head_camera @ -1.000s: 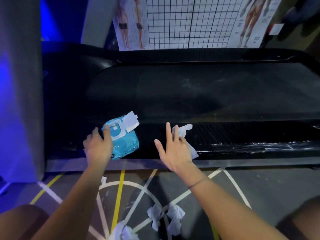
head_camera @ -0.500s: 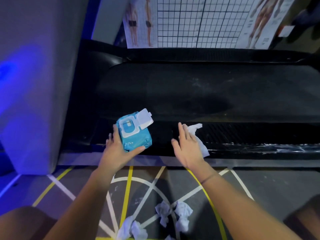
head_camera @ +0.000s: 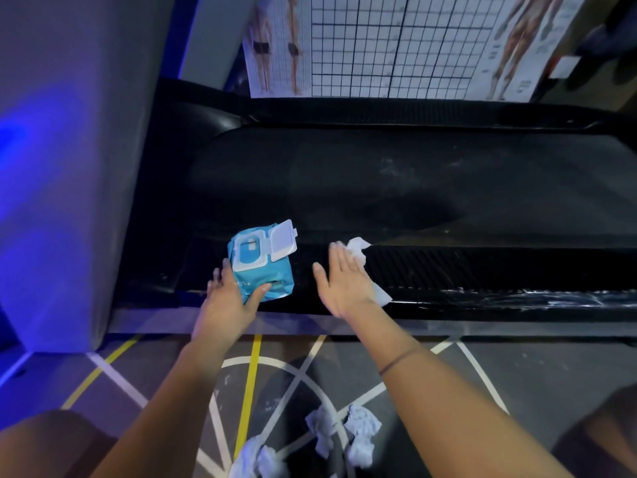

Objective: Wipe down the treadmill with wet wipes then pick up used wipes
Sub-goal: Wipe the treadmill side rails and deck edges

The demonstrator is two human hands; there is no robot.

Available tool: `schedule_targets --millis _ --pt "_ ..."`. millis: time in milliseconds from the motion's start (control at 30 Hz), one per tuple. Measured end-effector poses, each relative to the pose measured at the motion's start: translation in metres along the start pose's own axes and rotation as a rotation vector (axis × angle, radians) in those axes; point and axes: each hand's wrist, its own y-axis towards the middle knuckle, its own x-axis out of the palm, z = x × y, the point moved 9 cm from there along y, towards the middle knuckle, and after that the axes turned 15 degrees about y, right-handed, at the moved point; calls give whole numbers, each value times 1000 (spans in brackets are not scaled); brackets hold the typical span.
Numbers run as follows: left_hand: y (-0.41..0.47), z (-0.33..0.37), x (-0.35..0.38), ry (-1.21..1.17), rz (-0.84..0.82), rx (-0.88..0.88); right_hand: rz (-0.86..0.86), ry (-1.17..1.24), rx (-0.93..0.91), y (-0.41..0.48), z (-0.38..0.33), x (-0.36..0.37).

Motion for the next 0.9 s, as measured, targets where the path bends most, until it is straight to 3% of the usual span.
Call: schedule_targets --millis 67,167,300,400,567,767,900 --pt "4 -2 2 -15 -14 -4 42 -13 99 -5 15 -8" --pt "8 -3 3 -26 -22 12 194 6 96 -35 29 -20" --pt "11 -2 -3 -39 -8 21 486 51 -34 -85 44 -29" --pt "11 -3 -10 -57 29 20 525 164 -158 -100 49 -31" --pt "4 -4 -18 -73 100 -15 242 170 -391 -84 -15 -5" --pt "-20 -21 -53 -298 317 -131 -63 230 -254 -44 -91 32" --pt "-42 -48 -94 -376 462 -294 -221 158 -308 -31 -101 39"
